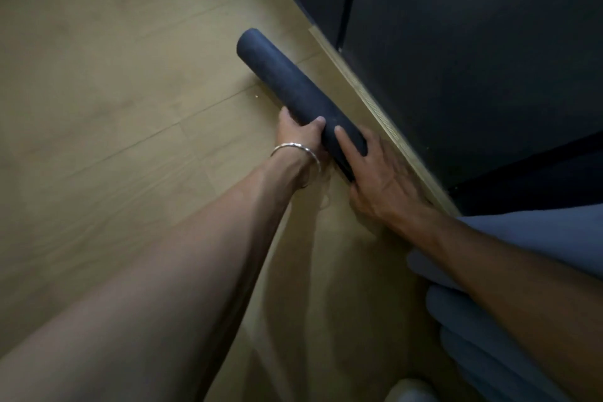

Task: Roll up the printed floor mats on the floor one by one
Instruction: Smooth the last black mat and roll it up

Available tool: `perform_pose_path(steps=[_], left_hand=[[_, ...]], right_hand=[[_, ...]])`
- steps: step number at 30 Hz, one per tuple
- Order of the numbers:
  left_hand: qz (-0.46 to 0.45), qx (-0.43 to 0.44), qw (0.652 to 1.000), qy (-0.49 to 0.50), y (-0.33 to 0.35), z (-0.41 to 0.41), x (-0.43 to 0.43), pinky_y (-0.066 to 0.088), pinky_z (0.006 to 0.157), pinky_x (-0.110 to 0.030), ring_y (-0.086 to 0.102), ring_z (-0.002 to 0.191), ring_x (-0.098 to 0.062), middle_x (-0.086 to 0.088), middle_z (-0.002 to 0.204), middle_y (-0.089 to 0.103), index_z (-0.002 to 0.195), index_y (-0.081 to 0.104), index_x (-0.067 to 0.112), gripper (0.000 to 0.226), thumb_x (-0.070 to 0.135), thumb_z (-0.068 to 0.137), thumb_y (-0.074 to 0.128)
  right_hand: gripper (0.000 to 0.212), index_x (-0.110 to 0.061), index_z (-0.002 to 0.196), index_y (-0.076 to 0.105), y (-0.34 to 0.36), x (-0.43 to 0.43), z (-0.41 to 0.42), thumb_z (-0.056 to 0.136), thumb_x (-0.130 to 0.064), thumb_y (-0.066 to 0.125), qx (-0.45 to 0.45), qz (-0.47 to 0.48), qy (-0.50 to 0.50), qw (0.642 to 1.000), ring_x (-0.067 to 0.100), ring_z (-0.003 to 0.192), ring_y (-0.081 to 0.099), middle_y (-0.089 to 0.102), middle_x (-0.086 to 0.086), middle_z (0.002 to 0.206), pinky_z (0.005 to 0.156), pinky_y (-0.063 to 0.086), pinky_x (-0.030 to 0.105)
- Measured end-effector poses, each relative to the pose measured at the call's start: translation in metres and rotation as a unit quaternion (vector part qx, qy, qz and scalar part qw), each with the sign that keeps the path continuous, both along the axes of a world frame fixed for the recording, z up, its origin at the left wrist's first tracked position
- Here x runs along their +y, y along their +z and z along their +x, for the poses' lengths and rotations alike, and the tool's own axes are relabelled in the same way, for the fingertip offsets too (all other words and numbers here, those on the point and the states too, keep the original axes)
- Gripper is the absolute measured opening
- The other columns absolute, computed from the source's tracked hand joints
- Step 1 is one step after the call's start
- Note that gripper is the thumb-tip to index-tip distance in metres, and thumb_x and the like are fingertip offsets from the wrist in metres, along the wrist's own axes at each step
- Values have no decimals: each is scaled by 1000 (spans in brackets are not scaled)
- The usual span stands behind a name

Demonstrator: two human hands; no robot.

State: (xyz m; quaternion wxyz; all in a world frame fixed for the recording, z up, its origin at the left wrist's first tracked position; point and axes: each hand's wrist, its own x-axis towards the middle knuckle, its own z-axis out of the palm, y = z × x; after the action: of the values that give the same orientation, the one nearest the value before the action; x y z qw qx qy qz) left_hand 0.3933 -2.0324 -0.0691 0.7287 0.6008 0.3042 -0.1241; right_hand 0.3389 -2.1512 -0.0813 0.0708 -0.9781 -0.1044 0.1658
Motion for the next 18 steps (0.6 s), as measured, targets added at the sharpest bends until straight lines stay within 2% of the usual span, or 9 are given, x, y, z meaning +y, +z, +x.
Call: perform_pose_path(steps=[4, 6, 8, 10, 11, 13, 15, 18], left_hand=[[-13, 6, 1000, -9, -6, 6, -21, 49, 95, -48, 55, 118, -32, -13, 138, 47, 146, 24, 14, 69, -3, 88, 57], [-22, 14, 1000, -18, -10, 10, -28, 48, 96, -49, 50, 123, -33, -13, 145, 40, 149, 18, 16, 75, -3, 88, 57], [-17, 18, 999, -37, -12, 12, -35, 51, 93, -45, 52, 121, -31, -12, 140, 45, 150, 15, 17, 78, -7, 88, 56], [-13, 15, 998, -59, -13, 13, -43, 54, 86, -38, 56, 111, -28, -13, 124, 57, 149, 17, 14, 76, -12, 87, 53], [-15, 14, 997, -69, -13, 14, -46, 53, 86, -37, 57, 111, -29, -15, 122, 58, 149, 18, 13, 75, -13, 87, 52], [-5, 14, 995, -94, -17, 17, -55, 48, 96, -41, 55, 117, -32, -20, 132, 53, 148, 22, 9, 73, -12, 86, 54], [0, 15, 994, -111, -18, 19, -62, 45, 101, -44, 52, 122, -31, -17, 138, 48, 147, 25, 7, 71, -11, 85, 55], [0, 18, 994, -112, -21, 23, -71, 43, 103, -40, 50, 124, -30, -14, 142, 45, 147, 26, 8, 71, -8, 85, 58]], right_hand=[[92, -28, 149, -17, -2, -19, 4, 92, -29, 56, 15, -27, 9, 999, 34, 143, 10, -6, 15, 156, 114, 19, 43], [89, -24, 150, -16, -1, -27, 5, 94, -27, 54, 17, -40, 11, 999, 34, 144, 6, -7, 16, 156, 115, 17, 41], [85, -16, 151, -9, -4, -33, 7, 94, -21, 53, 8, -47, 6, 999, 34, 144, 6, -4, 18, 156, 116, 16, 39], [78, -4, 151, 6, -9, -37, 7, 91, -12, 54, -31, -52, 7, 998, 37, 142, 14, 9, 23, 155, 114, 21, 42], [74, -2, 150, 10, -10, -39, 7, 91, -9, 53, -43, -55, 5, 998, 38, 142, 16, 12, 23, 155, 114, 22, 42], [70, -4, 151, 5, -14, -43, 7, 94, -10, 45, -27, -68, 3, 997, 35, 145, 5, 3, 17, 157, 116, 17, 41], [68, -7, 151, 0, -14, -46, 8, 96, -12, 40, -10, -79, -2, 997, 33, 146, -2, -4, 13, 158, 117, 13, 39], [63, -5, 151, 6, -15, -49, 8, 97, -11, 38, -27, -95, 0, 995, 35, 145, 1, 0, 15, 158, 116, 17, 42]])
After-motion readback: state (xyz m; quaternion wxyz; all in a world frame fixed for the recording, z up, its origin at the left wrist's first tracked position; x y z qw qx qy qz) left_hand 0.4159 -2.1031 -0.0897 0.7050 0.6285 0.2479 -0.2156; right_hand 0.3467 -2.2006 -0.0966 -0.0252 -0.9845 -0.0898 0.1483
